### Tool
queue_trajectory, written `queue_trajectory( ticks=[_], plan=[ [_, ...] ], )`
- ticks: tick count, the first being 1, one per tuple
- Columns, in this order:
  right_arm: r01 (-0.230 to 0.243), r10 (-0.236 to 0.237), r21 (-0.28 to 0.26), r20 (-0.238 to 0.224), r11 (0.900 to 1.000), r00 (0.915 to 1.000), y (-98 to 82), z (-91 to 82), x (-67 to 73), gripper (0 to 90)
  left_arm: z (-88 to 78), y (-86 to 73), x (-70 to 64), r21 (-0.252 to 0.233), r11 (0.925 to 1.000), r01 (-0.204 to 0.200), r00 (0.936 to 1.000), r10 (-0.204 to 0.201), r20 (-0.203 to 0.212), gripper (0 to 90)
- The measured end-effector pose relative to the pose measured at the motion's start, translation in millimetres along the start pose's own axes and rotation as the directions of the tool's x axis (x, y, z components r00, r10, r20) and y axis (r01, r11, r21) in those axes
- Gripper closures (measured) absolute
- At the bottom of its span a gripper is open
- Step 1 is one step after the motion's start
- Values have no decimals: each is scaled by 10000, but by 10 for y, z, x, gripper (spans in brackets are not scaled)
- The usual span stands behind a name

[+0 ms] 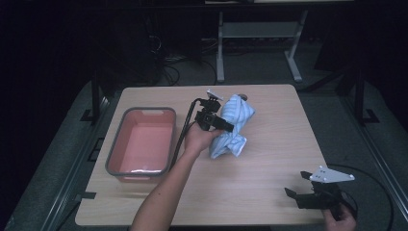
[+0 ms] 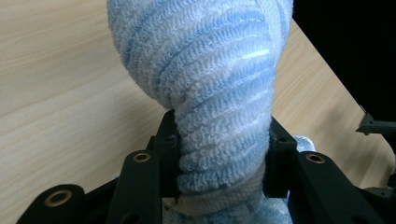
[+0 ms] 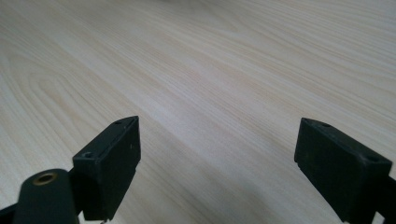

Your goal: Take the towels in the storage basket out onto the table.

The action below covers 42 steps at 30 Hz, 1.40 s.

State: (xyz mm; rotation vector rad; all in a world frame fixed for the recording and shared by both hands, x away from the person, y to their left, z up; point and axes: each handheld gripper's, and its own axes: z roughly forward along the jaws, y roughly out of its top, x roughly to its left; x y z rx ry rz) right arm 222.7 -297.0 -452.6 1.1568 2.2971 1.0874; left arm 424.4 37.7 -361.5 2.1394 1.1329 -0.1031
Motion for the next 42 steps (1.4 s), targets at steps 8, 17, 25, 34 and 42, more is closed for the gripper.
queue_trajectory(
  ticks=[8, 17, 25, 34, 42],
  plan=[
    [-37, 37, 23, 10, 10000, 10000, -1, 17, -14, 139, 128, 0, -25, -35, 10000, 72, 9999, -72, -83, 582],
    [-41, 41, 30, 15, 10000, 10000, -4, 19, -17, 139, 273, -15, -53, 82, 9999, 130, 9999, -130, -97, 581],
    [-5, 5, 52, -11, 10000, 10000, 8, 31, -6, 139, 448, -70, -61, 120, 9995, 294, 9995, -293, -95, 572],
    [-75, 75, 30, 22, 10000, 10000, -5, 33, -13, 139, 527, -124, -45, 222, 9992, 324, 9995, -323, -11, 561],
    [66, -65, 110, -30, 9999, 10000, 21, 82, 26, 139, 593, -191, -49, 185, 9994, 283, 9994, -279, -182, 519]
  ],
)
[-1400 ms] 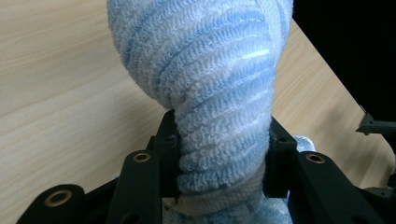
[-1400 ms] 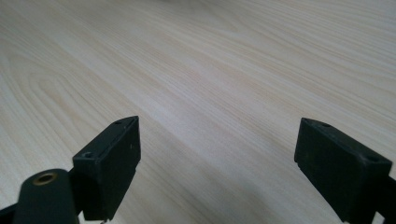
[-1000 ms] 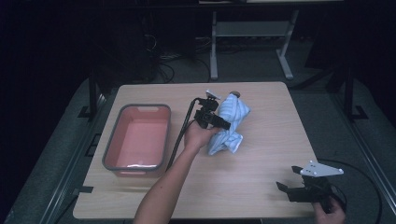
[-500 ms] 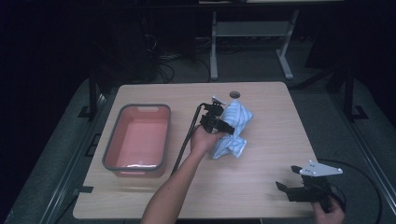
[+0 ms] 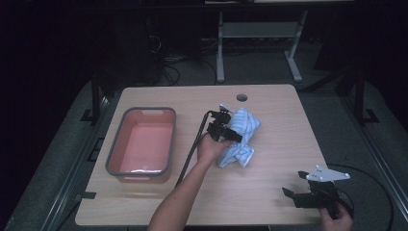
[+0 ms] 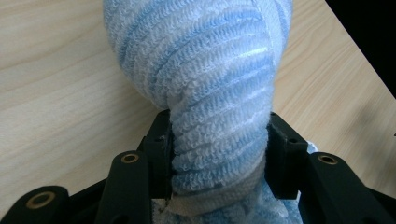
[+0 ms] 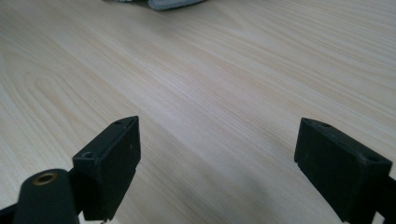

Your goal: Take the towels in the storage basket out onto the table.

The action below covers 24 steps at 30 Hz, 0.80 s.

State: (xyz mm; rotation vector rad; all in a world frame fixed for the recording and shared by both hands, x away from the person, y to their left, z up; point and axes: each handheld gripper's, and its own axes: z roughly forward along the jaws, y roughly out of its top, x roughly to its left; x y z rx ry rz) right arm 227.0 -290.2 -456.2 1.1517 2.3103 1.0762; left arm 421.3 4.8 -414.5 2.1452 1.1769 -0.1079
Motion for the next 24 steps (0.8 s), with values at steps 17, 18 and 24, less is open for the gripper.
queue_trajectory(
  ticks=[17, 18, 24],
  plan=[
    [167, -167, 19, -7, 9999, 9999, 18, -1, 40, 139, 113, -69, -60, 207, 9998, -74, 10000, 75, -32, 423],
    [196, -196, 16, -27, 9998, 9998, 22, 5, 48, 139, 98, -68, -64, 132, 9999, -87, 9999, 88, -58, 415],
    [174, -174, 11, -29, 9998, 9998, 24, 5, 54, 139, 41, -78, -62, -14, 10000, -79, 10000, 79, -9, 388]
  ],
)
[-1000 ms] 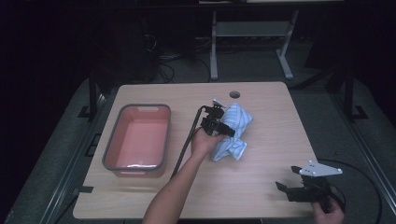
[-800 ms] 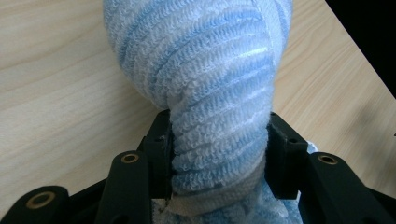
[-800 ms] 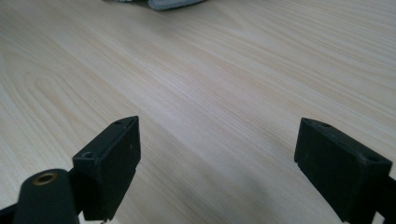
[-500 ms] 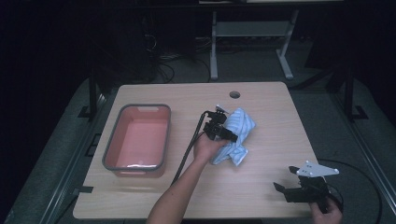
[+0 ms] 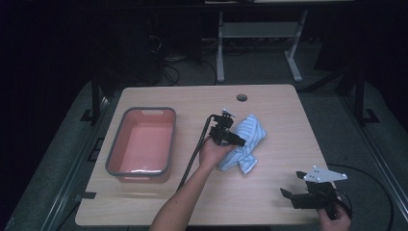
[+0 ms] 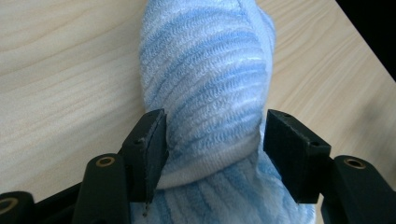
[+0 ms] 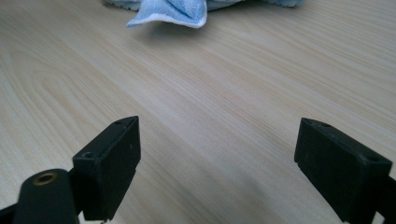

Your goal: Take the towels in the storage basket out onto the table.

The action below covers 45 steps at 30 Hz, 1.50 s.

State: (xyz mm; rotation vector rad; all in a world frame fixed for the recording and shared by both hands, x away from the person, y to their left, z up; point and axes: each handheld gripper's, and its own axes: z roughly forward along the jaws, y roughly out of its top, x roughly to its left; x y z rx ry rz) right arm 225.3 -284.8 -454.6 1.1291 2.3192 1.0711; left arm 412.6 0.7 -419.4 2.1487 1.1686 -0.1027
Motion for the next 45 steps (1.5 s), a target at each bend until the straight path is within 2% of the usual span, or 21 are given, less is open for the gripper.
queue_trajectory(
  ticks=[2, 7, 13, 15, 21, 27, 33, 34, 37, 41, 42, 44, 45],
  plan=[
    [-11, 11, 2, -4, 10000, 10000, -1, 1, -4, 139, -20, -20, 11, -10, 10000, -7, 9998, 8, 215, 371],
    [-12, 12, 14, 17, 10000, 10000, 2, 2, -1, 139, -52, -54, 21, -102, 9999, 56, 9995, -53, 301, 352],
    [-17, 17, 19, 54, 10000, 10000, 3, 9, -8, 139, -101, -112, 21, -125, 9998, -140, 9990, 145, 418, 333],
    [-7, 7, 12, 106, 10000, 9999, 2, 5, -16, 139, -165, -138, 19, -306, 9994, -167, 9986, 182, 503, 328],
    [-61, 61, 8, 47, 10000, 10000, 0, 5, -19, 139, -284, -196, 35, -392, 9987, -326, 9981, 345, 502, 327],
    [-6, 6, 43, 36, 10000, 10000, 6, 17, -4, 139, -382, -264, 72, -525, 9981, -320, 9981, 347, 517, 327],
    [77, -78, 142, 95, 9999, 9999, 14, 30, 13, 139, -429, -326, 104, -590, 9977, -344, 9978, 376, 545, 327],
    [213, -215, 146, 141, 9997, 9997, 24, 26, 32, 139, -438, -338, 109, -570, 9977, -375, 9980, 403, 488, 327],
    [225, -226, 116, 141, 9997, 9996, 32, 21, 52, 139, -455, -374, 114, -535, 9977, -414, 9981, 437, 424, 327],
    [261, -263, 158, 142, 9995, 9996, 33, 29, 58, 139, -502, -421, 119, -636, 9970, -440, 9972, 477, 569, 327],
    [259, -261, 181, 147, 9995, 9996, 34, 31, 63, 139, -526, -449, 119, -696, 9970, -330, 9962, 384, 777, 327],
    [268, -271, 183, 157, 9995, 9995, 35, 29, 65, 139, -539, -464, 112, -697, 9967, -404, 9962, 456, 744, 327],
    [260, -263, 195, 152, 9995, 9995, 36, 28, 67, 139, -557, -486, 106, -710, 9967, -405, 9952, 465, 855, 327]
  ],
)
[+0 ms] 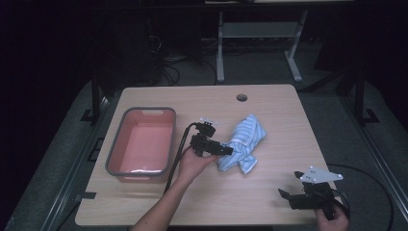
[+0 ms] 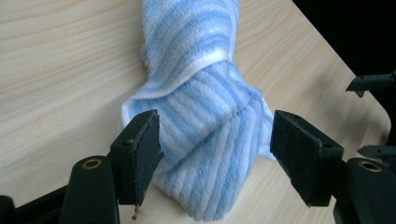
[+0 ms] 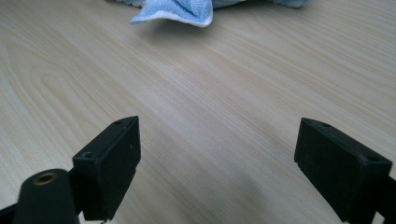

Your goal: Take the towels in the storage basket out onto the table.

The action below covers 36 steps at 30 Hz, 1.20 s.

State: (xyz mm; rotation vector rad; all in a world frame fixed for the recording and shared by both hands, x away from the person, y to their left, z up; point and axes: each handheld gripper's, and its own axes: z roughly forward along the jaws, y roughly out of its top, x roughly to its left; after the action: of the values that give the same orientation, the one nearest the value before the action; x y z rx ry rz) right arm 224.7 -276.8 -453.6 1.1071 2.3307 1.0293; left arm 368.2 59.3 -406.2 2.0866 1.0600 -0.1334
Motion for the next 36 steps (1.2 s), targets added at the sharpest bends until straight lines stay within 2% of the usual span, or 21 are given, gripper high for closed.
queue_trajectory(
  ticks=[5, 9, 17, 27, 31, 33, 36],
  plan=[
    [46, -46, 0, 15, 10000, 10000, -3, -3, -3, 139, -36, -45, -11, -32, 10000, -54, 10000, 55, 73, 327],
    [38, -38, 5, 58, 10000, 10000, -7, -11, -4, 139, -63, -88, -28, 5, 9996, -272, 9996, 272, -90, 321],
    [-10, 11, -39, 62, 10000, 10000, -14, -15, -12, 139, -107, -183, -48, -23, 9994, -354, 9993, 355, 111, 320],
    [27, -27, -46, -28, 10000, 10000, -5, -1, -2, 139, -172, -293, -129, 22, 9970, -779, 9969, 779, 56, 313],
    [78, -78, -6, -18, 10000, 10000, -6, 12, 2, 139, -201, -331, -147, 40, 9960, -890, 9960, 890, 106, 310],
    [74, -74, -27, -21, 10000, 10000, -10, 12, -4, 139, -222, -360, -151, -15, 9961, -877, 9957, 877, 302, 310],
    [22, -22, 5, -15, 10000, 10000, -14, 10, -9, 139, -241, -392, -157, -74, 9960, -895, 9952, 897, 381, 309]
  ],
)
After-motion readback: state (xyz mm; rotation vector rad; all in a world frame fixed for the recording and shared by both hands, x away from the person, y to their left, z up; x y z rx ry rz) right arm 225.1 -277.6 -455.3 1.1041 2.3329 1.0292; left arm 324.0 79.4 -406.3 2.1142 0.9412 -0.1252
